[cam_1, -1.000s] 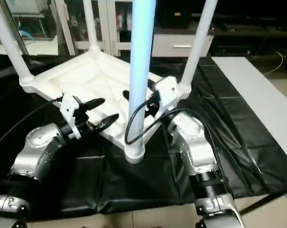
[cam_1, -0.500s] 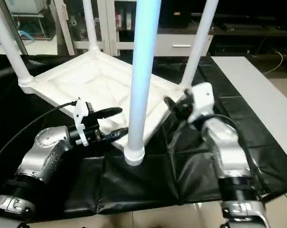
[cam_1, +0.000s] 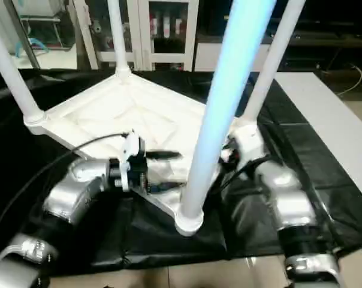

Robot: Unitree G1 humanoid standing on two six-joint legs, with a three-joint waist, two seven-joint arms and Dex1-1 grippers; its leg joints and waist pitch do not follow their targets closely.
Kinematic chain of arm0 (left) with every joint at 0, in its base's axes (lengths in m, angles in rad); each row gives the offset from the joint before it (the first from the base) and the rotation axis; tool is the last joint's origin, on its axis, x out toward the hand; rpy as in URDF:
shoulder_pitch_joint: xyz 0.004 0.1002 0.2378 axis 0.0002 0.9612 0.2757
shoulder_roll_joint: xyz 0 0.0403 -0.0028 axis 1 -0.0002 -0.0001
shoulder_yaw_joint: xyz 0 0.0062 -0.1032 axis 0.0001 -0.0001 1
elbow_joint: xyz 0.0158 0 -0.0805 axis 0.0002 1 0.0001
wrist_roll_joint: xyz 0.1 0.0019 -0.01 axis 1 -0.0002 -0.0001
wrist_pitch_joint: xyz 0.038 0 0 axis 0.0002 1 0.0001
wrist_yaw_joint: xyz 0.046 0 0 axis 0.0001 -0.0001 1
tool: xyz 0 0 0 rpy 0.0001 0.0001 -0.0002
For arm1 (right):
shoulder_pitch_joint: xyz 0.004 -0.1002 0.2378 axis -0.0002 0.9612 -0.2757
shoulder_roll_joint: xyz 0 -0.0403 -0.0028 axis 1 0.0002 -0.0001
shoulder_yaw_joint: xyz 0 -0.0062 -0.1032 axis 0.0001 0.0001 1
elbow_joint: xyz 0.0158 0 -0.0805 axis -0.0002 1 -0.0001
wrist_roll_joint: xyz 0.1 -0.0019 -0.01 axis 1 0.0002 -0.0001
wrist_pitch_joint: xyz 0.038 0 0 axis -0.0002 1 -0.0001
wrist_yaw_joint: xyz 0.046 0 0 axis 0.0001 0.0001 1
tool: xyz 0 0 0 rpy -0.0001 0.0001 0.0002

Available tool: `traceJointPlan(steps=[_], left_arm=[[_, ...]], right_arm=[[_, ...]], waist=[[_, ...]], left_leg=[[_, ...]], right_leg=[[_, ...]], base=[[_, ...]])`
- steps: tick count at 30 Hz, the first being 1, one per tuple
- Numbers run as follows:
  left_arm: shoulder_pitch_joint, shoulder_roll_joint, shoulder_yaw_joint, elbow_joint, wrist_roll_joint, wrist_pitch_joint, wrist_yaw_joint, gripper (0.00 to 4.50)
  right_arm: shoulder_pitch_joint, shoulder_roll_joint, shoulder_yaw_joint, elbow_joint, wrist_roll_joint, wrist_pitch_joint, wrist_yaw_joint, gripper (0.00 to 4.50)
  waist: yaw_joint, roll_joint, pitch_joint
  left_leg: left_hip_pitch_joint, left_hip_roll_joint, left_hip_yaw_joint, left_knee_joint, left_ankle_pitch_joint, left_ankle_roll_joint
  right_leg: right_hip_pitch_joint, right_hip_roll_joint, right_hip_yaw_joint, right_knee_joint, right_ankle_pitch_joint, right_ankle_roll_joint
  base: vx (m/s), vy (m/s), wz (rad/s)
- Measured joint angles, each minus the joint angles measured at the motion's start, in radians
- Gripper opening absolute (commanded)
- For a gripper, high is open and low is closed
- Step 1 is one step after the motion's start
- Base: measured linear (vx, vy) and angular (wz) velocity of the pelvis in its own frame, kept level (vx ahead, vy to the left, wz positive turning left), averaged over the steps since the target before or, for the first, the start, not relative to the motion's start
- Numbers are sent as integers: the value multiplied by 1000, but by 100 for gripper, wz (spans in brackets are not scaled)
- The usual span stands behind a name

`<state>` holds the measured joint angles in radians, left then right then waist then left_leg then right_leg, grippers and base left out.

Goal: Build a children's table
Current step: Rotate table base

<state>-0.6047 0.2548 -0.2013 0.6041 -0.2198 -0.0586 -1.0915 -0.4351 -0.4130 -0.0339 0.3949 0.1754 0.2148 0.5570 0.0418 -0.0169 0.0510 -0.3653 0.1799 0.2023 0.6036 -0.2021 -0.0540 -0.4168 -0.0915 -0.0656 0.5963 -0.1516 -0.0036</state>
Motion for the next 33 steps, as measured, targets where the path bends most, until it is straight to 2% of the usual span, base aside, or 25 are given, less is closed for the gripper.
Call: traceJointPlan(steps=[4,10,13,15,19,23,24,27,29,33], left_arm=[[-29,61,10,11,-3,16,-50,443],[-74,146,1,27,-22,51,-263,443],[-29,177,-71,-36,-10,49,-364,443],[-2,178,-108,-51,2,42,-390,443],[5,150,-141,-56,52,-49,-383,443],[-27,111,-192,23,157,-168,-318,443],[-38,105,-205,56,179,-187,-298,409],[-72,95,-219,130,215,-211,-265,404],[-102,99,-226,173,227,-222,-268,374],[-139,90,-219,246,234,-243,-269,339]], right_arm=[[19,-14,-10,-25,25,0,36,382],[87,-71,9,-114,58,1,186,382],[138,-148,45,-193,71,14,299,382],[150,-166,45,-199,71,17,328,382],[176,-214,65,-235,70,19,407,382],[206,-270,84,-281,71,27,476,382],[215,-280,85,-293,71,33,489,382],[239,-294,95,-320,73,50,521,382],[247,-303,117,-336,73,59,541,382],[247,-313,122,-345,73,59,567,382]], waist=[[-5,0,0],[7,1,0],[18,1,0],[21,1,0],[25,2,0],[20,2,0],[19,2,0],[12,2,0],[11,4,-1],[16,6,-2]], left_leg=[[-1,0,0,0,0,0],[-1,0,0,0,0,0],[0,0,0,0,0,0],[0,1,0,1,0,0],[1,1,0,2,0,0],[3,1,0,2,0,0],[3,1,0,2,0,0],[3,1,-1,2,0,0],[2,1,-1,2,0,0],[2,1,-1,2,0,0]], right_leg=[[-2,0,0,0,0,0],[-1,0,0,-1,0,0],[0,0,0,-1,0,0],[0,0,0,0,0,0],[2,0,0,0,2,-3],[5,0,-1,-1,-1,1],[5,0,-1,-1,-2,3],[5,0,-1,-1,-1,3],[4,0,-1,-1,1,-1],[4,0,-1,-1,1,-2]], base=[[0,0,0],[0,0,0],[0,0,0],[0,0,0],[0,0,0],[0,0,0],[0,0,0],[0,0,0],[0,0,0],[0,0,0]])
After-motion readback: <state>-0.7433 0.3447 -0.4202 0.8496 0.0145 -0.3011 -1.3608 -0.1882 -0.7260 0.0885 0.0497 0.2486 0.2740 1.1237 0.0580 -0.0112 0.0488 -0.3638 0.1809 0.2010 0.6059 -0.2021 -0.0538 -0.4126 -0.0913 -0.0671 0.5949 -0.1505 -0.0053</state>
